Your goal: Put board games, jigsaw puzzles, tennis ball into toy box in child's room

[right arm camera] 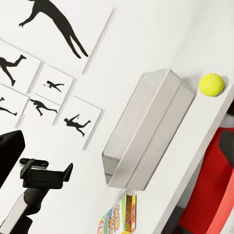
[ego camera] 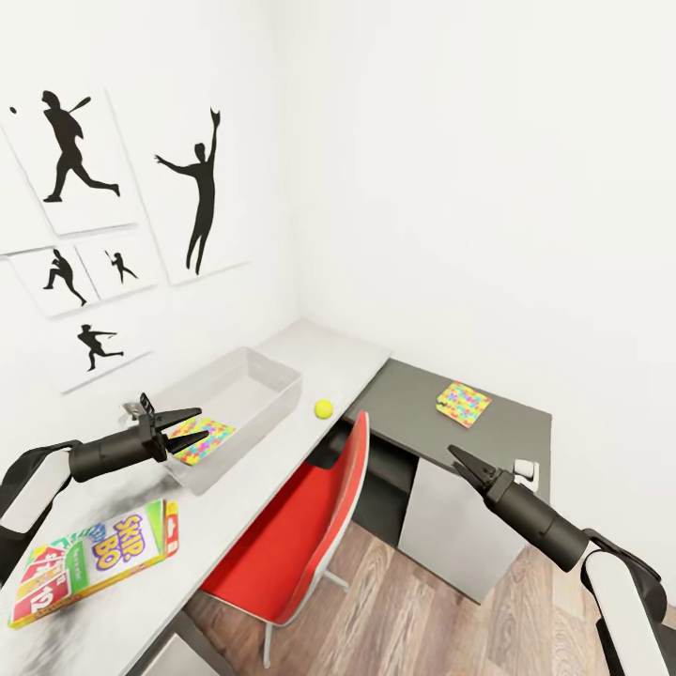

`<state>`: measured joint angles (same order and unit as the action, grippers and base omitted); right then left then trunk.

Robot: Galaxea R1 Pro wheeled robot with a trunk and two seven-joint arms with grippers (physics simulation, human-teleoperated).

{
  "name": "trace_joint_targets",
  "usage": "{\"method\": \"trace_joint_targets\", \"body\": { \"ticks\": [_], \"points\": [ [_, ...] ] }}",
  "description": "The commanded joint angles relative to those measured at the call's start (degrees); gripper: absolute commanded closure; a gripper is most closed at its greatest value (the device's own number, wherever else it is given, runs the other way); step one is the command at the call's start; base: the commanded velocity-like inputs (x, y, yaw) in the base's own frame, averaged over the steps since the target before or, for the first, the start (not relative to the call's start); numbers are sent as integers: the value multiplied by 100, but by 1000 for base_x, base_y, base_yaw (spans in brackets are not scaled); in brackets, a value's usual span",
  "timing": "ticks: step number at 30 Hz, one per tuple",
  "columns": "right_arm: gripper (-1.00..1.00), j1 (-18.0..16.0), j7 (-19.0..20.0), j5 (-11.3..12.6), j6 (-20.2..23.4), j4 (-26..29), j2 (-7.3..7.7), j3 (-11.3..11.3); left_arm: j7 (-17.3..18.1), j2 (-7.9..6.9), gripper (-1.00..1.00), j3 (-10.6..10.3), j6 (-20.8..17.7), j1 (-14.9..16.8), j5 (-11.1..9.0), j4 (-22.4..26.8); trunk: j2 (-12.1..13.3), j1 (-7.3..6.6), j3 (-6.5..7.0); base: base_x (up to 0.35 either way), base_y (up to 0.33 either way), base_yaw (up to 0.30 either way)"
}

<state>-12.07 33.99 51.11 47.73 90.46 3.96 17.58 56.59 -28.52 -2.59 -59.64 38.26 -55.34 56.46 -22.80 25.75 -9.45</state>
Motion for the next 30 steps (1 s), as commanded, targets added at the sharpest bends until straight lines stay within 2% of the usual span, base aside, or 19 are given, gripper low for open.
{"method": "trace_joint_targets", "body": {
  "ticks": [1, 11, 24, 30],
  "points": [
    [-100, -6, 11, 5, 36, 0, -1, 8, 19, -5, -100, -13, -18, 6, -7, -3, -12, 4, -3, 0, 0, -69],
    [-100, -6, 17, 3, 37, 1, 7, 16, 18, -5, -100, -21, -19, 6, -4, -3, -12, 4, 87, -49, 5, -92],
    [-100, -6, 20, 1, 42, -2, 14, 18, 18, -5, -100, -21, -13, 6, -1, -3, -12, 4, 185, -61, 20, -198],
    [-100, -6, 20, 4, 43, -2, 108, 17, 18, -5, -100, -20, -13, 6, -2, -3, -12, 4, 228, -4, 1, -218]
  ]
}}
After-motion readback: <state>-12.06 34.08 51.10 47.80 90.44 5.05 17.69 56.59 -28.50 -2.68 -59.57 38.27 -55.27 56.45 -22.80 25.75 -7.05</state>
